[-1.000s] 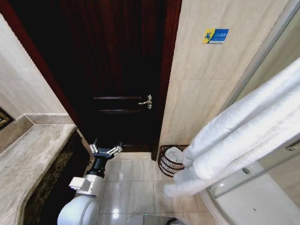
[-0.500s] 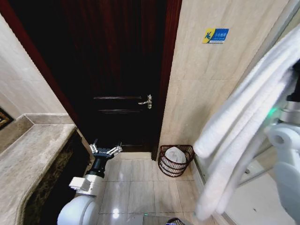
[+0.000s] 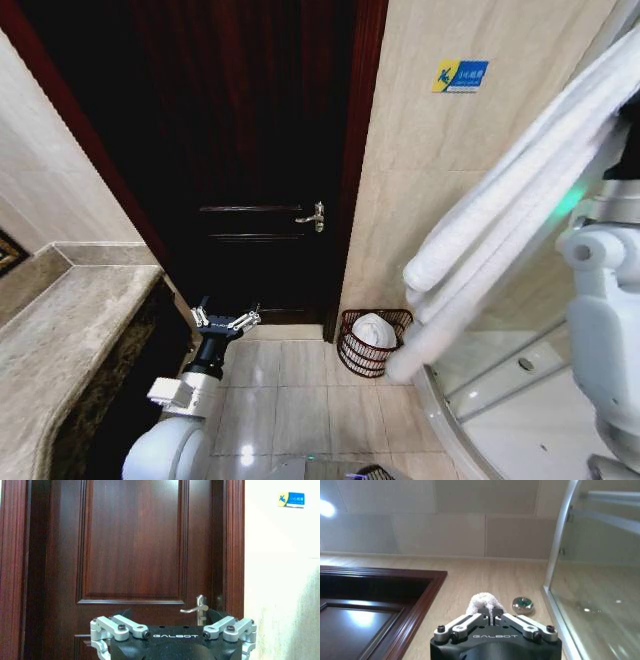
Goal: Discard the used towel into the hamper.
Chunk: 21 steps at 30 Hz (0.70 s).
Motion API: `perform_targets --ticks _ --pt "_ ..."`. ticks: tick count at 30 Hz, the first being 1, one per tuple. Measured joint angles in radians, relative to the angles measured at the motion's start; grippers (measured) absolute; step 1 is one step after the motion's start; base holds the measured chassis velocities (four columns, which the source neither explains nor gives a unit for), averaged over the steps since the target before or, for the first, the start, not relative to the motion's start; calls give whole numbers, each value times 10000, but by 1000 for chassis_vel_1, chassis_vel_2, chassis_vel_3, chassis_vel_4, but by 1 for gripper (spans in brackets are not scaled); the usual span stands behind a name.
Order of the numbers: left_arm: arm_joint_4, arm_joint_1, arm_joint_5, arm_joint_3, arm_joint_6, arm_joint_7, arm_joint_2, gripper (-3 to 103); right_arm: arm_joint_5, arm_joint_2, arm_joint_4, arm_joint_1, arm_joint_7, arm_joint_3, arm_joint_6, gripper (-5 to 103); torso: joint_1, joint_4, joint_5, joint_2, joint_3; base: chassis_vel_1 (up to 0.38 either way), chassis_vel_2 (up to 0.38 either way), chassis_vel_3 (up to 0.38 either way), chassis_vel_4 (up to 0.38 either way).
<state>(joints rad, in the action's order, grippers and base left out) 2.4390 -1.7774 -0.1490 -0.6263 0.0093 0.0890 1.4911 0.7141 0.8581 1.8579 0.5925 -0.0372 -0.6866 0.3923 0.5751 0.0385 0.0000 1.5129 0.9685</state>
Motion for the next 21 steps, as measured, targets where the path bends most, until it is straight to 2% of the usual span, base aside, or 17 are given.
perform_targets --ticks 11,21 --pt "0 0 0 0 0 0 -1 100 -246 725 -1803 -1490 -323 1266 667 2 0 1 0 0 1 0 0 0 0" --pt "0 0 0 0 0 1 0 100 -495 1233 -3115 -2474 -689 1812 1097 2 -1 1 -1 0 0 0 0 0 0"
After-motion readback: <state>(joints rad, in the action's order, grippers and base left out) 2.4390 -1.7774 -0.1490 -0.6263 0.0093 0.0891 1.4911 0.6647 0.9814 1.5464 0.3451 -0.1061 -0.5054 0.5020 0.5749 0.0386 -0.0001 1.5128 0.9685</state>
